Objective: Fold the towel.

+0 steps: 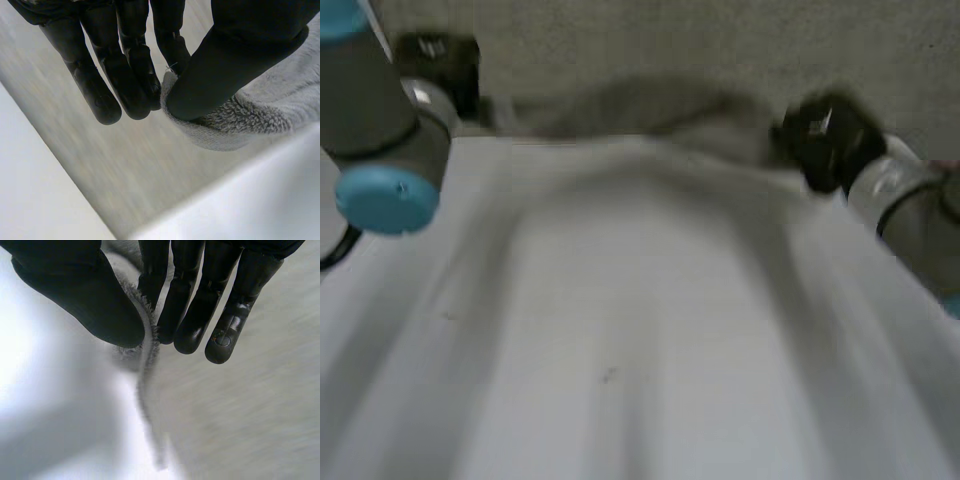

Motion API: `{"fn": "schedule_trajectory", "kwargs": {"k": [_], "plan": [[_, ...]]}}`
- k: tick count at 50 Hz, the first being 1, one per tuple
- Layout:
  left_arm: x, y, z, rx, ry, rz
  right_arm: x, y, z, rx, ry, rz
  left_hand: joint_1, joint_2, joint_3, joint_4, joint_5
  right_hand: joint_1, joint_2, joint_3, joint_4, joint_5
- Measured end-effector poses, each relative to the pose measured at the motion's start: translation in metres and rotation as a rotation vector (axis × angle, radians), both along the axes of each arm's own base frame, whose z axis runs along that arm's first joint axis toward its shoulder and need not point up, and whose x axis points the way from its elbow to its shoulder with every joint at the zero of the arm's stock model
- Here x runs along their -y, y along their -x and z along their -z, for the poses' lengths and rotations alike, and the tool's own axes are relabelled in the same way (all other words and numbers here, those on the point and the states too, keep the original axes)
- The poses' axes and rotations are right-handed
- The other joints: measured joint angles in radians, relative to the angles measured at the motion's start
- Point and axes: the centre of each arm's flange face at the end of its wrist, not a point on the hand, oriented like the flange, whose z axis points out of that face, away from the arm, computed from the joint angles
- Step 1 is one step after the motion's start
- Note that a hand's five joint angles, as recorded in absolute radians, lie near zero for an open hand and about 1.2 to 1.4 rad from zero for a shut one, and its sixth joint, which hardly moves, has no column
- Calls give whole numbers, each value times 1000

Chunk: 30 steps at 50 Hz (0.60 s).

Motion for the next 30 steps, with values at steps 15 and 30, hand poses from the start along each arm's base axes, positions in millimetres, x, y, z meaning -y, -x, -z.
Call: {"fn": "schedule_trajectory", "kwargs": {"k": [15, 30], "plan": [[-22, -13, 93, 113, -297, -2, -80, 11, 102, -371, -517, -145, 0, 0, 0, 0, 0, 0, 0, 0, 0, 0], [-33, -22, 81, 104, -285, -15, -163, 22, 105, -441, -820, -295, -1, 0, 0, 0, 0, 0, 0, 0, 0, 1]]}}
